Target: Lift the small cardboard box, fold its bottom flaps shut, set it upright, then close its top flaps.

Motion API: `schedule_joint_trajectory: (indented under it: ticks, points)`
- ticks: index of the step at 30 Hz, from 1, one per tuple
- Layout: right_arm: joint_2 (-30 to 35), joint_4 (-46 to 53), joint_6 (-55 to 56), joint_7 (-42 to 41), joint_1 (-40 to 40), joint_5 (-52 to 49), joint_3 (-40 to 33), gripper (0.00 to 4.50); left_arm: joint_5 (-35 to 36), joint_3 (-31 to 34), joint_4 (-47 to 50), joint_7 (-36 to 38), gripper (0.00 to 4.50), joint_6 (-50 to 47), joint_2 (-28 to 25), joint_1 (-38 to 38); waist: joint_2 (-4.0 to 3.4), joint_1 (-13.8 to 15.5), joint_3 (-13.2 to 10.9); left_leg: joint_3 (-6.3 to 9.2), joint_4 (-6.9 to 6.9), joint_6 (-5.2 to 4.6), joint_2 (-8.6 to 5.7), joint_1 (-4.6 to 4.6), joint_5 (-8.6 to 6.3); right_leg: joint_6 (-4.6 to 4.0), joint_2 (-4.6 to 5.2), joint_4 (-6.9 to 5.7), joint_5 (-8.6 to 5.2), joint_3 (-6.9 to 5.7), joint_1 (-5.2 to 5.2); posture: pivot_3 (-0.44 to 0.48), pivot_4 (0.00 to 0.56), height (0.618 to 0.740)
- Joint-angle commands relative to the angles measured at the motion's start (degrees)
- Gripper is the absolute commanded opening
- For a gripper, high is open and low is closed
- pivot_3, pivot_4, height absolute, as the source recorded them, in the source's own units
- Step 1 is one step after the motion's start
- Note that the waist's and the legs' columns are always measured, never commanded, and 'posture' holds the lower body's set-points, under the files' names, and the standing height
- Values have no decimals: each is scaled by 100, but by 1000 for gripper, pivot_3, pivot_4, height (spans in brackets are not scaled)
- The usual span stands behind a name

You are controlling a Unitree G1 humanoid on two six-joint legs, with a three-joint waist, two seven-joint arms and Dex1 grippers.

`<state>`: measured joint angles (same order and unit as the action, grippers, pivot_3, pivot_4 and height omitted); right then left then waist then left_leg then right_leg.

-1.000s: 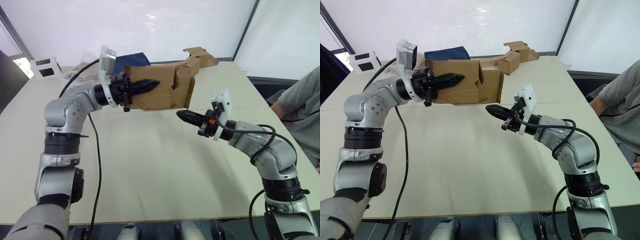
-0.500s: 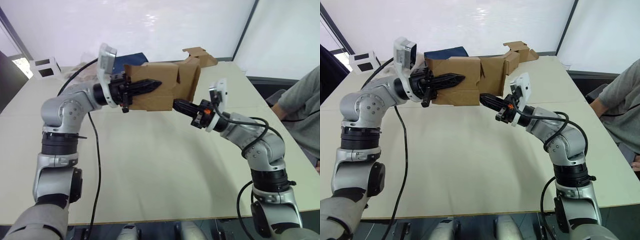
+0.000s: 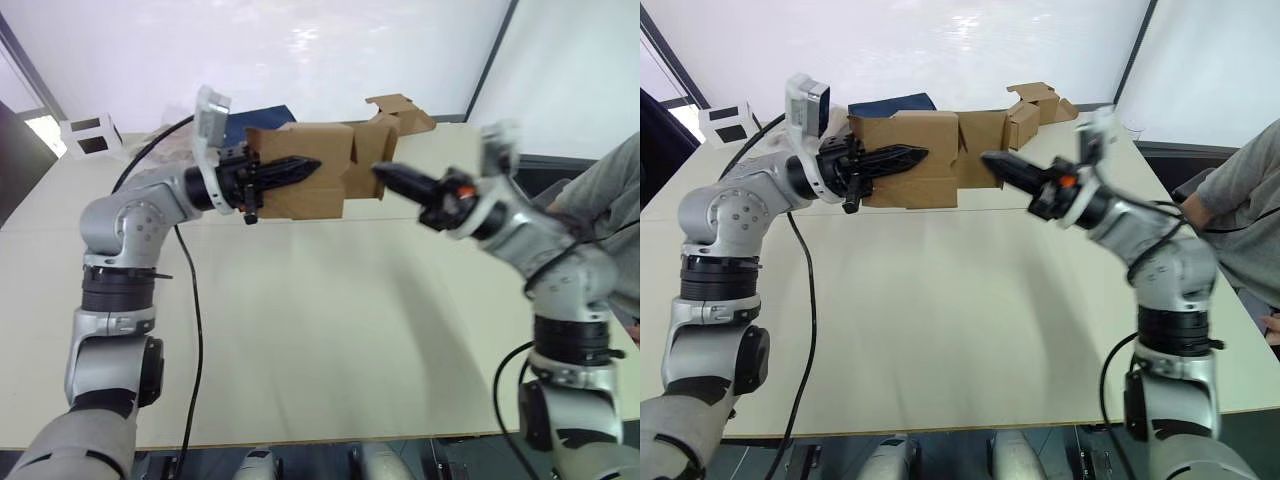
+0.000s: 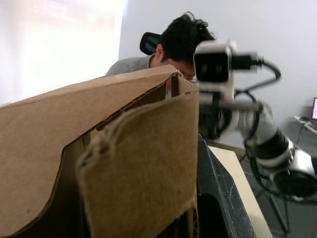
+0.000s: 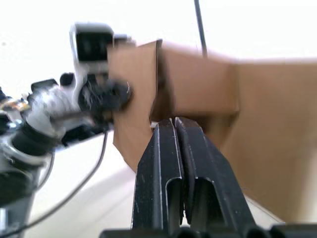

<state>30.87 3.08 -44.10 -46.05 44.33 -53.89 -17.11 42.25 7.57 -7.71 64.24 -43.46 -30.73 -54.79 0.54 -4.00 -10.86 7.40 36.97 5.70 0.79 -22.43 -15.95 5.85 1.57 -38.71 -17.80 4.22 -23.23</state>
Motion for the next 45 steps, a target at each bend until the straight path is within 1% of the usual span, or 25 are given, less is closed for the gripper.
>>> schedule_joint_trajectory:
  ticks: [1,3,5,7,11,14,17,20,25,34,35,36,37,38,39,45]
  points:
    - [-91,-482,146,196,237,-163,-374,59,120,117,210,3,0,40,-58,-62,0,0,0,0,0,-7,0,0,-4,0,0,-2,0,0,0,0,150,740]
    - [-482,-1332,872,578,468,303,-462,59,99,111,166,-8,0,79,-31,-63,0,-20,0,-1,0,-10,0,2,-5,0,-2,-4,0,1,-1,0,150,740]
    - [-631,-1975,1580,670,497,1138,-64,59,83,99,143,-26,0,111,1,-77,-3,-26,2,-8,4,-9,2,6,-5,-1,-3,-11,0,5,-1,0,150,740]
    - [-716,-2187,1893,571,477,1634,334,59,95,97,180,-40,0,88,14,-80,-4,-18,1,-10,3,-6,1,5,-3,0,-2,-16,0,6,-7,0,150,740]
    - [-880,-2116,1964,255,459,1887,737,59,92,95,223,-61,0,70,-13,-58,-7,-20,0,-11,3,14,0,-2,8,0,-1,-17,0,8,-15,0,150,740]
    - [-911,-1837,1801,17,323,1811,852,59,82,99,231,-79,0,72,-31,-42,-7,-3,0,-10,4,16,0,-2,9,0,0,-18,0,6,-14,0,150,740]
    - [-1006,-782,923,-105,-26,782,626,59,65,128,226,-92,0,67,-100,16,-7,0,0,-9,6,17,-1,-2,9,0,1,-19,0,6,-12,0,150,740]
    - [-1090,-281,442,79,-185,201,434,59,84,143,220,-101,0,58,-125,38,-7,-6,0,-6,5,17,1,-2,9,0,0,-21,-1,5,-12,0,150,740]
    - [-1271,111,7,441,-303,-370,319,59,122,61,221,39,0,-29,-172,116,-7,-8,0,-6,8,15,1,0,9,0,-1,-27,-1,6,-12,0,150,740]
    - [-1435,269,-90,627,-442,-496,410,59,140,53,146,83,0,-59,-128,47,-7,-5,0,-7,8,14,0,0,8,0,0,-27,-1,6,-12,0,150,740]
    - [-1444,282,-96,629,-462,-497,422,542,156,61,151,89,0,-80,-125,46,-7,-6,0,-6,8,15,0,0,8,0,-1,-27,-1,6,-12,0,150,740]
    - [-1465,271,-81,655,-473,-475,435,713,168,69,147,98,0,-94,-121,41,-7,-7,0,-7,7,14,0,0,8,0,-1,-27,-1,6,-12,0,150,740]
    - [-1488,254,-67,682,-480,-464,441,1009,180,79,138,105,0,-113,-117,34,-7,-7,0,-7,8,15,0,0,8,0,-1,-27,-1,6,-12,0,150,740]
    - [-1516,237,-55,703,-483,-470,437,1471,184,82,128,117,0,-122,-116,28,-7,-7,0,-7,8,15,0,0,8,0,-1,-27,-1,6,-12,0,150,740]
    - [-1555,230,-61,740,-492,-524,404,1838,198,90,129,121,0,-138,-113,24,-7,-6,0,-6,8,15,0,0,8,0,-1,-27,-1,6,-12,0,150,740]
    - [-1631,259,-123,854,-553,-715,307,1838,285,121,135,129,0,-218,-141,25,-7,-1,0,-7,8,15,0,0,8,0,0,-27,-1,6,-12,0,150,740]
